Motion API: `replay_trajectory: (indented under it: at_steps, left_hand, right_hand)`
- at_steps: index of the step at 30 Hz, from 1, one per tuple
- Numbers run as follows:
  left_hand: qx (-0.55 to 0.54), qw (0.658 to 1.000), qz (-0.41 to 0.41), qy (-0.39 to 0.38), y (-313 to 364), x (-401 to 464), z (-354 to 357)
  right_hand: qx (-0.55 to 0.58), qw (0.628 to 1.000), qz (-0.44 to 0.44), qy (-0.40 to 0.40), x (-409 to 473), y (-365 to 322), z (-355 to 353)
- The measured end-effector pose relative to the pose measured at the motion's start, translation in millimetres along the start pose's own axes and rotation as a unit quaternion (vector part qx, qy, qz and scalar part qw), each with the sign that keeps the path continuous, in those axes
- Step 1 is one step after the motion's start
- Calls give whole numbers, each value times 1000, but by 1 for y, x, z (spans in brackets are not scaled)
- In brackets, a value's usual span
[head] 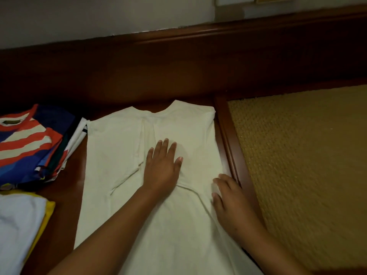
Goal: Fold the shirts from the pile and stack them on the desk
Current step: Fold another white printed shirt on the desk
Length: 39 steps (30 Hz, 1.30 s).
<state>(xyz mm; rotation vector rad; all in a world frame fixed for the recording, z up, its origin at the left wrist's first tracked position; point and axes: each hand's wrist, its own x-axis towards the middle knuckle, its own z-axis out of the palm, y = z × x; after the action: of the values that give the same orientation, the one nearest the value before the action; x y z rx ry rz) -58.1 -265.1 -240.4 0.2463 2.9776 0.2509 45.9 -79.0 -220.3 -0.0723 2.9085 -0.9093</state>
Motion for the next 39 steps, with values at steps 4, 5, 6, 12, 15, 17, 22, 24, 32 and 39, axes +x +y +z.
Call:
replay_trajectory:
  at_steps: [4, 5, 6, 12, 15, 17, 22, 24, 32, 39]
  left_hand:
    - [-19, 998, 63, -7, 17, -58, 5]
    - [-14, 997, 75, -14, 22, -74, 7]
    - [-9, 996, 84, -20, 25, -89, 9]
    - [-3, 994, 91, -54, 16, -180, 19]
    - [-2, 994, 97, -47, 11, -217, 23]
    - [-1, 994, 107, -34, 12, -236, 27]
    - [-52, 989, 137, 12, 23, -251, 41]
    - [-91, 986, 139, 23, 29, -249, 44]
    - [-95, 979, 171, 54, 63, -211, 35]
    - [-27, 987, 151, 48, 81, -172, 26]
  right_hand:
    - [19, 999, 28, 29, -72, 5, -6]
    - [24, 999, 38, 31, -90, 7, -6]
    - [24, 998, 45, 32, -107, 9, -6]
    - [-41, 994, 59, 82, -172, 15, 11]
    - [-65, 990, 85, 93, -189, 10, 18]
    - [-76, 988, 109, 83, -195, 5, 19]
    - [-54, 986, 133, 83, -196, -3, 12]
    - [-49, 986, 137, 85, -194, -4, 11]
    - [-83, 979, 150, 111, -191, -3, 17]
    - [-50, 985, 130, 97, -209, -15, 14]
